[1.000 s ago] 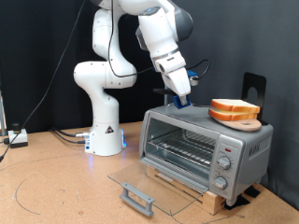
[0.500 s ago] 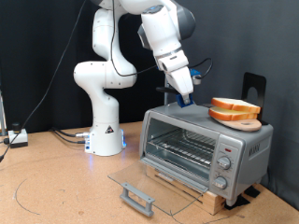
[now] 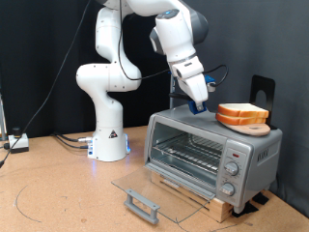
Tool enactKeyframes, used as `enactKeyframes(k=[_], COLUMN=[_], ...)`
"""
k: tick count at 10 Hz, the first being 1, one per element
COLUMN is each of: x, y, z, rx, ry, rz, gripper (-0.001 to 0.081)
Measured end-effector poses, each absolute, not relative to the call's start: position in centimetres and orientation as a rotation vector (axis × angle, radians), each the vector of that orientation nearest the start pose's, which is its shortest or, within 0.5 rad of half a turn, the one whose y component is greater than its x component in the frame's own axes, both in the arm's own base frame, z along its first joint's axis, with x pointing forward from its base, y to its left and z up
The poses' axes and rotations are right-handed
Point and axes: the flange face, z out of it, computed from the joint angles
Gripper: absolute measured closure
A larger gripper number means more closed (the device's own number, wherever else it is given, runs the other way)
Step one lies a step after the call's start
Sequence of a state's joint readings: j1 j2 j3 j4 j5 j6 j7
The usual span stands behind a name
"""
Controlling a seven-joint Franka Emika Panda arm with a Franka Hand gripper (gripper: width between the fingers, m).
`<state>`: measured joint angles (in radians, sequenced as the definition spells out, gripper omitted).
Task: Make a piece of toast with the oven
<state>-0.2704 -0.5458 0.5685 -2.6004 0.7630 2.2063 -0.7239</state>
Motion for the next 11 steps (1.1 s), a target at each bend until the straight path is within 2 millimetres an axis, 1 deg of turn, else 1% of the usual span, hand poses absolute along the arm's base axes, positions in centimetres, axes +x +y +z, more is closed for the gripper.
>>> enactKeyframes(k=[4, 6, 8, 11], x=[38.1, 38.3, 38.6, 38.9], y=[15.2, 15.5, 15.4, 14.3], z=[41.6, 41.5, 41.8, 42.3], rx=[-2.711, -2.702, -2.681, -2.631], ry=[-0.746, -0.725, -0.678, -0.633], rz=[-0.316, -0.333, -0.386, -0.433], gripper=[0.0410, 0.0410, 0.0410, 0.0410])
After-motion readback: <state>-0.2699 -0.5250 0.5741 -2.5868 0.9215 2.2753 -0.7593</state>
